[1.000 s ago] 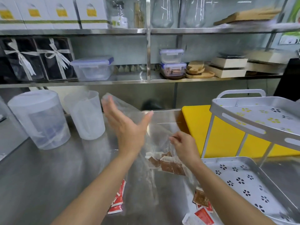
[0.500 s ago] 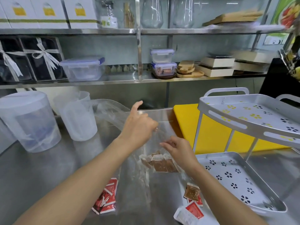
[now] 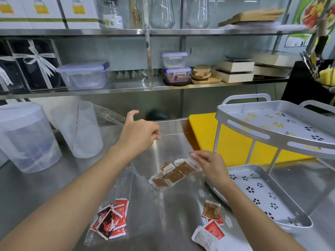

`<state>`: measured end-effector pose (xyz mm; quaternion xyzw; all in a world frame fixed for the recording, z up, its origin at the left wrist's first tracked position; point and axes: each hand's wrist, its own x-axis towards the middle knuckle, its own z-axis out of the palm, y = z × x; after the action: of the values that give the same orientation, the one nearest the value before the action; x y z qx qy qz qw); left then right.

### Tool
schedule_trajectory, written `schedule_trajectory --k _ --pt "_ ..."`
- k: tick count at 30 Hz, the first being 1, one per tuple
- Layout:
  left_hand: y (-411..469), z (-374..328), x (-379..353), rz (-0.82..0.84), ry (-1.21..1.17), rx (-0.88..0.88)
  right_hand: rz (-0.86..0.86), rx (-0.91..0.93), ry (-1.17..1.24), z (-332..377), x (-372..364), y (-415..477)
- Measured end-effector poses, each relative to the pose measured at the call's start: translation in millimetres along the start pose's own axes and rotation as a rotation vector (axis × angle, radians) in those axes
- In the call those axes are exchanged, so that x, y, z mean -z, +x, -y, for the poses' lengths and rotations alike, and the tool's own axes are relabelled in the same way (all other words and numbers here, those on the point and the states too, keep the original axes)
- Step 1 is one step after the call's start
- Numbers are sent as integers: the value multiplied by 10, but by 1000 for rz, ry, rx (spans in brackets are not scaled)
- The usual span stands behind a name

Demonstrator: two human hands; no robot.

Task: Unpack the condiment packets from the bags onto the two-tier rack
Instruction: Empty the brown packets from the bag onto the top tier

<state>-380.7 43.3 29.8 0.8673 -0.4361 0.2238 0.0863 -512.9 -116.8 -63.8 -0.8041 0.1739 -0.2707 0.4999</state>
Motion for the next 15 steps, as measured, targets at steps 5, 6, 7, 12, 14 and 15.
schedule_trajectory --k 5,6,7,12,14,15 --pt "11 150 46 -51 -125 80 -96 151 -82 357 133 214" --pt "26 202 38 -56 -176 107 -125 196 -111 423 153 249" --pt "25 244 32 -37 -218 126 -137 228 -145 477 162 276" --pt "-52 294 -95 -59 -273 165 -157 326 -316 466 112 312" --pt "-58 240 -96 -108 -262 148 -126 335 -332 488 68 313" --pt "-66 218 -102 -101 -217 134 -117 350 -381 479 48 332"
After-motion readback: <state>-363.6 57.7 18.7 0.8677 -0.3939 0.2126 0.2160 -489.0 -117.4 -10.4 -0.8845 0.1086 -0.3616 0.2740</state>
